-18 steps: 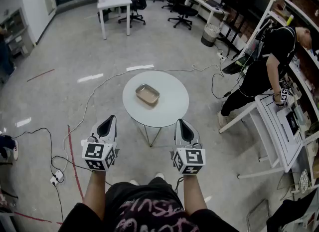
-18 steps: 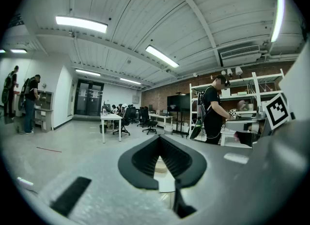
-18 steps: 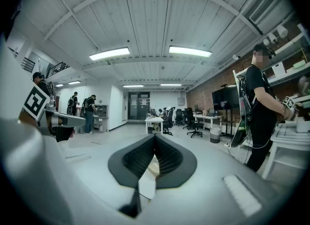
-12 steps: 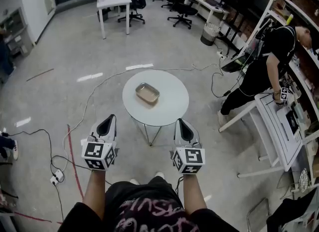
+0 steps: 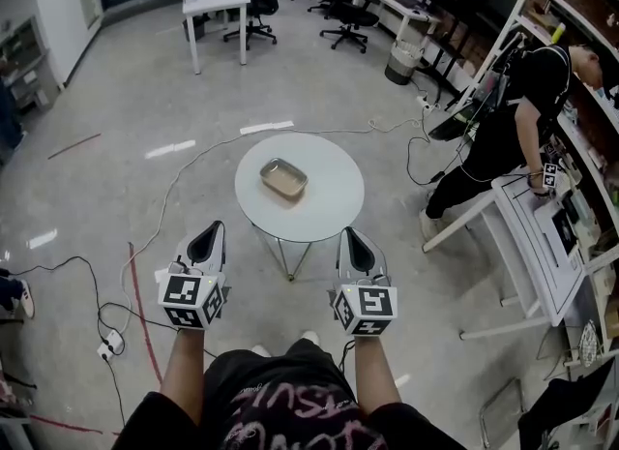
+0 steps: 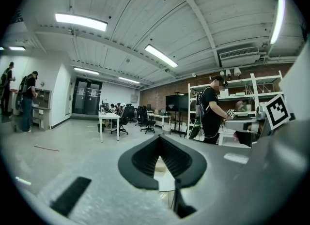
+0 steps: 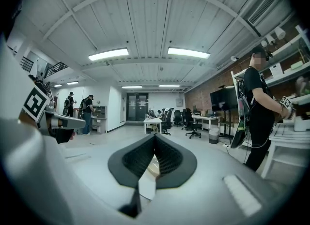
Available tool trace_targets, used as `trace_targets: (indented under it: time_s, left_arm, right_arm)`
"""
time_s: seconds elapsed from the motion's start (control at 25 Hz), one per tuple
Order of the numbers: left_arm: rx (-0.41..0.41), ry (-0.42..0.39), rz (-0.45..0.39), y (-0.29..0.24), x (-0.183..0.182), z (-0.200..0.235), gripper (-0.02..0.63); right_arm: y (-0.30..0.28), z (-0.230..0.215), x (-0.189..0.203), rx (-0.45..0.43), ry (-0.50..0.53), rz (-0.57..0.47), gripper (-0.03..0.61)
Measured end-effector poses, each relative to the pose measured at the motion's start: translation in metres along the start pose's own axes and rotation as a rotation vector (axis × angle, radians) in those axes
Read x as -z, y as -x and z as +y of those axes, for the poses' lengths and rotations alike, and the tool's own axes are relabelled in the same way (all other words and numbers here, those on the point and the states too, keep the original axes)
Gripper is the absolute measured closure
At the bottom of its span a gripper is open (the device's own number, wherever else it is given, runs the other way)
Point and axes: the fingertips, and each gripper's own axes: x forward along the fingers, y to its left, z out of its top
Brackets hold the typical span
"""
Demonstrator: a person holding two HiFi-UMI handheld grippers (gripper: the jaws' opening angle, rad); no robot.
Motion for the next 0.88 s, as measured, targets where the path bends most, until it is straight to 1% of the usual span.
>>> trace_targets:
  time_s: [0.48, 0.88]
  left_arm:
    - [0.024, 0.022, 0.026, 0.010, 0.014, -0.001, 0.617]
    - [0.048, 0.009, 0.027, 0.006, 0.012, -0.005, 0.617]
  right_arm:
    - [0.017, 0.004, 0.010, 0.038, -0.001, 0.020, 0.580]
    - [0.018, 0.002, 0.010, 0.051, -0.007, 0.021, 0.580]
